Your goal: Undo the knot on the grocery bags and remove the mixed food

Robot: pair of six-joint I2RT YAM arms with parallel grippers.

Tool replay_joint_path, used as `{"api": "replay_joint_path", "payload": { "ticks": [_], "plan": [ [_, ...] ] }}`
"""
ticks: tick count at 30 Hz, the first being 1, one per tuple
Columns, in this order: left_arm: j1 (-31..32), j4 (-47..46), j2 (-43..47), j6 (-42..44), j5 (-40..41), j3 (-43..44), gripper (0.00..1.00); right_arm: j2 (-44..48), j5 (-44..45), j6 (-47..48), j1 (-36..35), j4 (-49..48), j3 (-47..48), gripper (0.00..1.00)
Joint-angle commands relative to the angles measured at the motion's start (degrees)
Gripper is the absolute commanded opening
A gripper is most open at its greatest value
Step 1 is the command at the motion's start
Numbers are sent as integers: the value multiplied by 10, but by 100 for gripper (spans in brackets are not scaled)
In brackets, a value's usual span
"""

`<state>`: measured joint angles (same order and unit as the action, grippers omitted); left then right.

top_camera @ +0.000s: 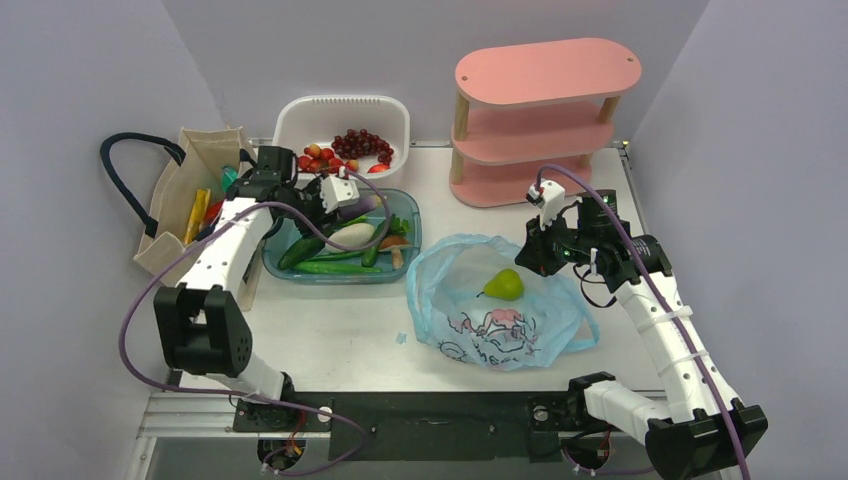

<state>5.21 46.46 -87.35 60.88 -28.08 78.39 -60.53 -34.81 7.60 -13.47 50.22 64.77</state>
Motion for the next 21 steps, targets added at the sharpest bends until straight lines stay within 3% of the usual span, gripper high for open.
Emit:
{"api": "replay_joint_path", "payload": {
  "ticks": [1,7,14,19,21],
  "plan": [
    [-1,-20,-43,40,6,-5,42,5,-4,-6,2,-13,6,0],
    [-6,-24,-86,44,15,-12,51,8,11,-3,4,-13,6,0],
    [-6,-15,-53,81,2,-57,76,4,14,-1,4,-13,7,0],
    [-6,-43,-9,50,-7,-79,96,-4,13,3,4,-14,10,0],
    [0,-54,19,35,-21,-82,97,-7,13,4,4,-15,12,0]
  ]
}}
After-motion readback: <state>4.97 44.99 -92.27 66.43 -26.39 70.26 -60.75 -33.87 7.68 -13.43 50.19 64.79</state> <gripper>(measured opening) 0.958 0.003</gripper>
